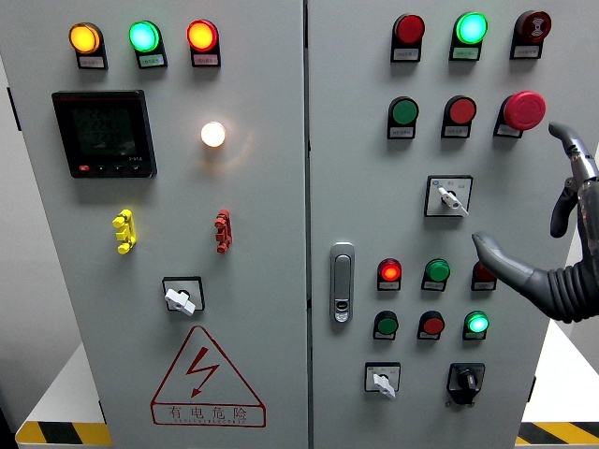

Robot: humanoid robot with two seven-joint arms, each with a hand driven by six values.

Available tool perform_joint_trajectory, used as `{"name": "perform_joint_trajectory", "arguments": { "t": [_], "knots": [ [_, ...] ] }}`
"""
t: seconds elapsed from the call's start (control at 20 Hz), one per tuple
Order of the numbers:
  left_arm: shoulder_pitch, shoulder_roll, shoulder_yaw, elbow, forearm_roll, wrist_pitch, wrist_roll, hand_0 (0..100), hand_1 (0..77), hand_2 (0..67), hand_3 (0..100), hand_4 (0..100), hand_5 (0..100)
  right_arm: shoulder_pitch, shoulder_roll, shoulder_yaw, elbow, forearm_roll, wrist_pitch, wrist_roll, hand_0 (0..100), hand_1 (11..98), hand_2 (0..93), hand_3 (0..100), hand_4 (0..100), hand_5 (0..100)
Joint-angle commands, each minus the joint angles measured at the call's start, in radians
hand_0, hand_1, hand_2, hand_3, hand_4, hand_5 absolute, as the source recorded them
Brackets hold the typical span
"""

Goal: Rotate and turn off gray switch
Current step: 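Raise the right hand toward the white rotary switch on the door, then move the right hand onto the white switch knob, fingers around it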

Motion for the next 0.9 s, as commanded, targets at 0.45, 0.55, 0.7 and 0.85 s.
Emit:
{"name": "perform_joint_trajectory", "arguments": {
  "t": [0.45,0.55,0.7,0.85],
  "knots": [
    [0.000,0.000,0.000,0.000,0.001,0.000,0.000,0,0.0,13.2,18,10,12,0.014,-0.0013,-0.017,-0.049,0.047,-0.002,-0.075,0,36.9,47.5,88,100,97],
    [0.000,0.000,0.000,0.000,0.001,0.000,0.000,0,0.0,13.2,18,10,12,0.016,-0.0013,-0.031,-0.055,0.046,-0.002,-0.078,0,36.5,50.3,88,100,97],
    [0.000,0.001,0.000,0.000,0.001,0.000,0.000,0,0.0,13.2,18,10,12,0.019,-0.0013,-0.044,-0.074,0.047,0.000,-0.098,0,35.6,55.3,88,100,96],
    [0.000,0.000,0.000,0.000,0.001,0.000,0.000,0,0.0,13.2,18,10,12,0.038,-0.0013,-0.052,-0.103,0.047,-0.002,-0.102,0,35.2,56.8,88,100,96]
  ]
}}
